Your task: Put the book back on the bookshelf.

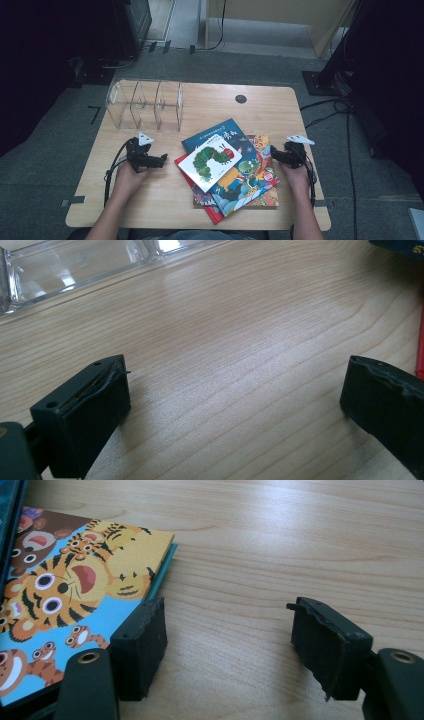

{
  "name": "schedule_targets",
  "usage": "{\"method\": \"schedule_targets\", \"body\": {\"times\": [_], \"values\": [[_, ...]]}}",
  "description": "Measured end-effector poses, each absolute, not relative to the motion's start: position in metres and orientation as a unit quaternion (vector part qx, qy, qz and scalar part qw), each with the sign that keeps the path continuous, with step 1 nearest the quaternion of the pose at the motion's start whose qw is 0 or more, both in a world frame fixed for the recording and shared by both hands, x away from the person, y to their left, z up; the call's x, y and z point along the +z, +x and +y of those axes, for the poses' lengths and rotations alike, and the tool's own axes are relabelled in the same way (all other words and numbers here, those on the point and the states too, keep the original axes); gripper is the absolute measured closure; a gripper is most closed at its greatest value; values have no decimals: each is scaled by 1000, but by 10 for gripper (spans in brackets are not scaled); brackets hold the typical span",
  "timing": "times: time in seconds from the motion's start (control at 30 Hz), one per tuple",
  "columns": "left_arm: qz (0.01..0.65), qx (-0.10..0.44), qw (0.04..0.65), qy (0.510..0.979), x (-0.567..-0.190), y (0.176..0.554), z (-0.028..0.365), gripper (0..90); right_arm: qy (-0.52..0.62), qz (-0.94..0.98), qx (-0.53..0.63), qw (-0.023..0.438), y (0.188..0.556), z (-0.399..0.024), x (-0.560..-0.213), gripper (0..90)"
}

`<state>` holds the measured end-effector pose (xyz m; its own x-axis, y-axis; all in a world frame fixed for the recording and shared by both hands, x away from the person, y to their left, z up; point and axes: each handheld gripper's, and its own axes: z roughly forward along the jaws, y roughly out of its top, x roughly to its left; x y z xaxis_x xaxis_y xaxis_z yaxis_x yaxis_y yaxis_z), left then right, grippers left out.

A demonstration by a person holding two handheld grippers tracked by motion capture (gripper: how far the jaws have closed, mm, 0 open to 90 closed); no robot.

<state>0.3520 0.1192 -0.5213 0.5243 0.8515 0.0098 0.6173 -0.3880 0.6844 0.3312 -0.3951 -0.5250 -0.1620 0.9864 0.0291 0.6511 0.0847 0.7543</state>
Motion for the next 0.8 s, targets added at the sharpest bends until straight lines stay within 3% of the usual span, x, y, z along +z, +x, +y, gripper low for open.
{"method": "schedule_targets", "body": {"times": [0.17, 0.27, 0.33, 0.67, 0.8], "values": [[453, 185, 322, 810, -521, 352, 119, 4, 586, 700, 327, 242, 328, -396, -522, 362], [448, 185, 325, 812, -517, 352, 124, 165, 587, 705, 337, 212, 330, -398, -518, 400], [447, 184, 326, 813, -516, 352, 125, 206, 591, 700, 353, 192, 331, -401, -514, 433], [469, 118, 317, 816, -495, 350, 130, 357, 561, 719, 361, 194, 319, -390, -500, 495], [468, 89, 332, 814, -485, 347, 126, 495, 547, 725, 373, 190, 310, -381, -494, 519]]}}
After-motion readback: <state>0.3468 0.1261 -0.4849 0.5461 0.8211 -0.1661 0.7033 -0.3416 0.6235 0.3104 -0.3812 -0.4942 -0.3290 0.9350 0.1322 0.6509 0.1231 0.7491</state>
